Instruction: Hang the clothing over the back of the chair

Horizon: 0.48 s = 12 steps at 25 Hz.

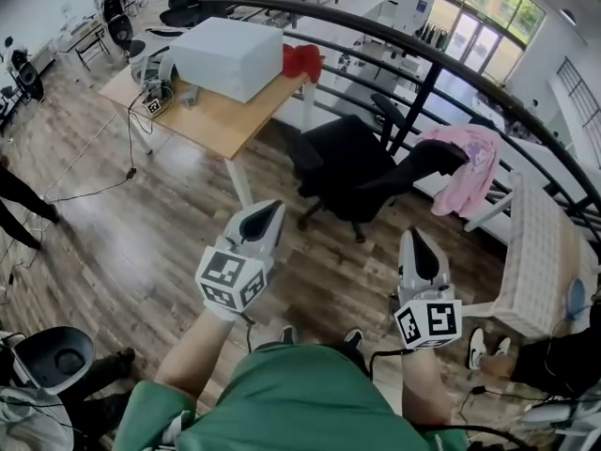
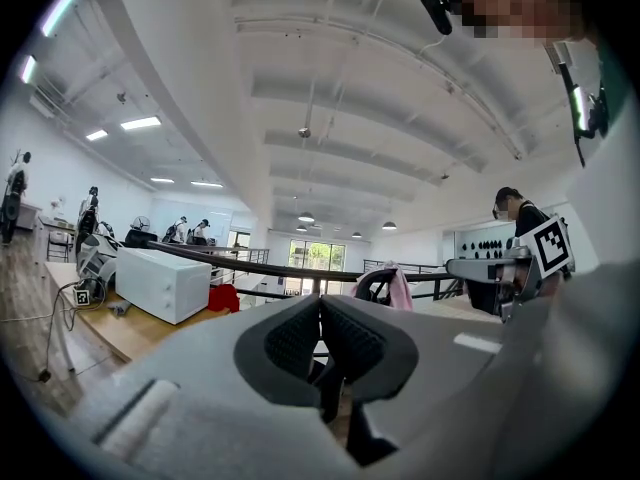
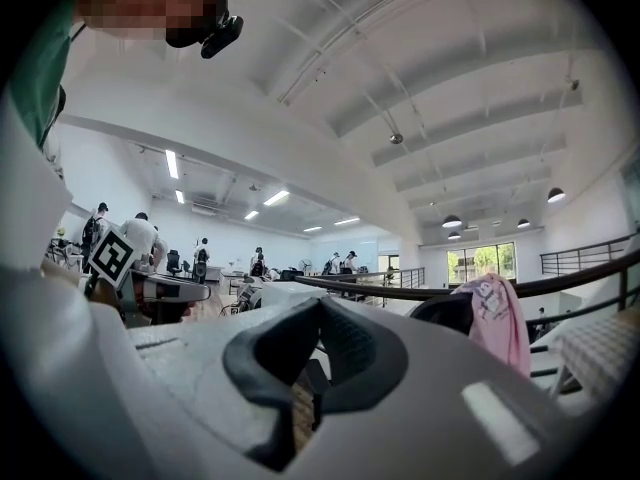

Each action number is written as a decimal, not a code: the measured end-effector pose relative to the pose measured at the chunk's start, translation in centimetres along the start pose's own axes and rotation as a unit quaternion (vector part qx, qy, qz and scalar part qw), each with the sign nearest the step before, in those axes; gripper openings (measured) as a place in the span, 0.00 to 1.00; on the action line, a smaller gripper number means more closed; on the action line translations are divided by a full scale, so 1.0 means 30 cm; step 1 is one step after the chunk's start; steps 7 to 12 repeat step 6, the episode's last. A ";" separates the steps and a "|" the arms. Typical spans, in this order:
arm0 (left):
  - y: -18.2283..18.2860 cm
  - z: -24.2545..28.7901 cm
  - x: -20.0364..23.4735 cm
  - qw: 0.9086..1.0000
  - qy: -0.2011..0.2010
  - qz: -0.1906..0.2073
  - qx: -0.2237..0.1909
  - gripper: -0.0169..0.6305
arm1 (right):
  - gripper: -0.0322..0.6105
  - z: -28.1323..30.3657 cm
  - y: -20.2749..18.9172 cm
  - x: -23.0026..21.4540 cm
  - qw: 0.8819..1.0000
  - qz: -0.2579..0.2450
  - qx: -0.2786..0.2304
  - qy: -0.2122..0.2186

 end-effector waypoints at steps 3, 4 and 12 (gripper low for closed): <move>-0.007 -0.028 0.034 1.000 -0.002 -0.001 0.001 0.05 | 0.05 0.014 0.001 0.041 1.000 -0.002 0.001 0.000; -0.007 -0.036 0.048 1.000 -0.002 -0.002 0.001 0.05 | 0.05 0.020 0.006 0.057 1.000 -0.004 0.000 0.002; -0.006 -0.051 0.078 1.000 -0.001 -0.004 0.001 0.05 | 0.05 0.034 0.017 0.088 1.000 -0.007 0.000 0.004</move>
Point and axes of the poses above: the fingertips, and each gripper's own axes: z forward along the fingers, x to its left, y out of its top, the point moved 2 cm from there along -z, backward along the fingers, and after that the axes turned 10 degrees about y, right-handed, at the moved point
